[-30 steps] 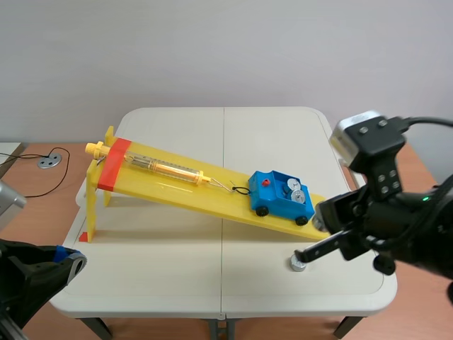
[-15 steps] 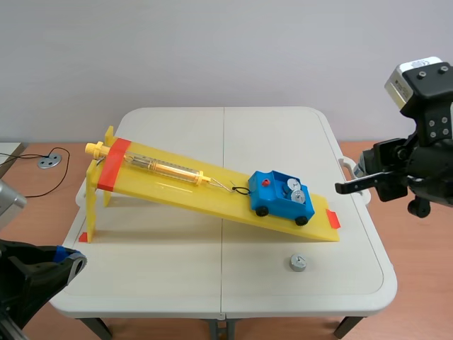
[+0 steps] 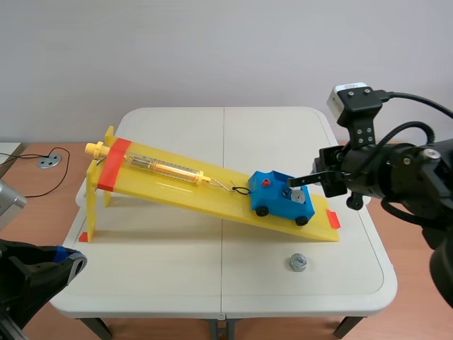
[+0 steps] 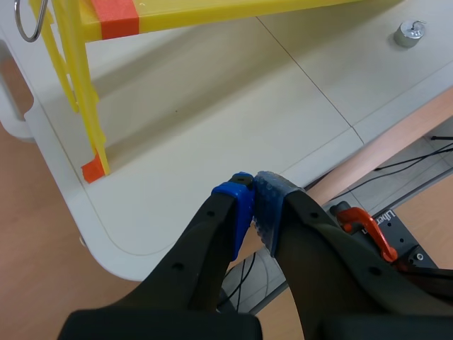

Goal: Place the four metal weights on the blue cart on the ramp.

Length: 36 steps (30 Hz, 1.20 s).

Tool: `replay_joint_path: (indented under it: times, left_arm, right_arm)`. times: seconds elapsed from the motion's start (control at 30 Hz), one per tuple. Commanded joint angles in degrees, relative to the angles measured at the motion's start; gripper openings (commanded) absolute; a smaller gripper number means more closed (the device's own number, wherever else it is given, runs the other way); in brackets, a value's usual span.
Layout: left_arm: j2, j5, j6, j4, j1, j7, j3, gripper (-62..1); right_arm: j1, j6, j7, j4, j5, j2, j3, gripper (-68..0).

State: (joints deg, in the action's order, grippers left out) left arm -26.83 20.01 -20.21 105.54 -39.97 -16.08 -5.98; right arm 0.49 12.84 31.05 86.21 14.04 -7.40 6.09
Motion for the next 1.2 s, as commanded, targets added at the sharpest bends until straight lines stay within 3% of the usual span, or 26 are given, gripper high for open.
replay_joint_path:
  times: [0.0, 0.37, 0.9, 1.17]
  left_arm:
    - [0.28, 4.22, -1.20, 4.17, 1.75, 5.51, -1.03, -55.8]
    - [0.28, 4.22, -1.20, 4.17, 1.75, 5.49, -1.03, -55.8]
    - [0.28, 4.22, -1.20, 4.17, 1.75, 5.49, -1.03, -55.8]
    - [0.28, 4.22, -1.20, 4.17, 1.75, 5.49, -1.03, -55.8]
  right_arm:
    - [6.80, -0.90, -10.14, 4.26, 0.04, 0.02, 1.20, -66.9]
    - [12.09, -2.80, -11.17, -2.71, -4.92, 2.67, 5.14, -66.8]
    - [13.97, -2.80, -13.00, -5.81, -5.11, 3.30, 6.54, -66.6]
    - [13.94, -2.75, -12.22, -5.62, -5.07, 3.26, 6.38, -51.4]
